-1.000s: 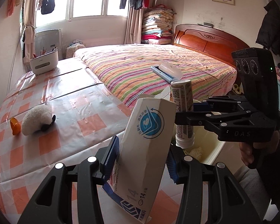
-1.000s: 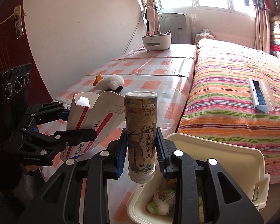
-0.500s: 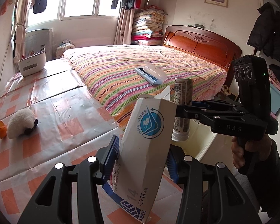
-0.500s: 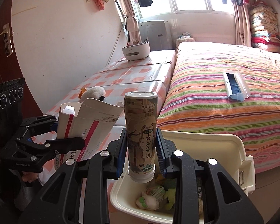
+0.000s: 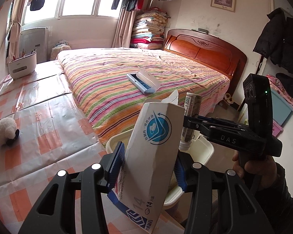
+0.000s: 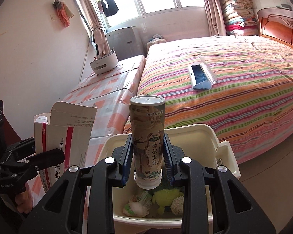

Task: Collect trash
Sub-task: 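Lift the tissue box and paper tube and carry them over the cream bin, then open the right tool to drop the tube while the left tool releases the tissue box into the bin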

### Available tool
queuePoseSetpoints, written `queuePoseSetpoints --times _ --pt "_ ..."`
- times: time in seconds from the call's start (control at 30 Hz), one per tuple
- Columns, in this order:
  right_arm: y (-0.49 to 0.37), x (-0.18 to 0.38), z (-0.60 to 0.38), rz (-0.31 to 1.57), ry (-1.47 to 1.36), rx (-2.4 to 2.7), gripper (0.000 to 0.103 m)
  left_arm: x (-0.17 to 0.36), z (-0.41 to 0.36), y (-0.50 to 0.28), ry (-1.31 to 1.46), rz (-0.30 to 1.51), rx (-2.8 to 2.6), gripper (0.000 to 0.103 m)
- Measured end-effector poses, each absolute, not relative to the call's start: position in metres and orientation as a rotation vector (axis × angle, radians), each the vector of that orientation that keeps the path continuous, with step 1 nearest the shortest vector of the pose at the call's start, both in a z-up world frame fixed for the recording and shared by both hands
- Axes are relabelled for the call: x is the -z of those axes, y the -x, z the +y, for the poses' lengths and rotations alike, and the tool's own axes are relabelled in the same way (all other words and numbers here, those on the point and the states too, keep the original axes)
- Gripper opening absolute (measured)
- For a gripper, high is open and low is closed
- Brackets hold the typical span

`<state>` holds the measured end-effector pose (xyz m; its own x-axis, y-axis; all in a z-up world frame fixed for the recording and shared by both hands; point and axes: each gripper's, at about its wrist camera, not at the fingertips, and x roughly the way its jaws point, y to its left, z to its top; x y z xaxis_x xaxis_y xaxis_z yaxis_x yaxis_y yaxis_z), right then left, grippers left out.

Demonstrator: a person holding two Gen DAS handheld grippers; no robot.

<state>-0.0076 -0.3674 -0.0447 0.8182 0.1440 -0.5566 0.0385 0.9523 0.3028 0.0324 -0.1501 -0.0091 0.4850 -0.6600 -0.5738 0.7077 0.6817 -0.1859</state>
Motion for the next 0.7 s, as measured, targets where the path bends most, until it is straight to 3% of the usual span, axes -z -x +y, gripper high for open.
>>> queuePoseSetpoints --times 0.63,0.7 --pt "0.008 0.044 -0.379 0.591 -0.339 0.004 0.031 0.019 -0.182 -0.037 -0.071 0.695 0.859 0.046" --pt "0.011 0.041 -0.381 0.569 -0.348 0.017 0.042 0.019 -0.182 -0.036 -0.074 0.693 0.861 0.046"
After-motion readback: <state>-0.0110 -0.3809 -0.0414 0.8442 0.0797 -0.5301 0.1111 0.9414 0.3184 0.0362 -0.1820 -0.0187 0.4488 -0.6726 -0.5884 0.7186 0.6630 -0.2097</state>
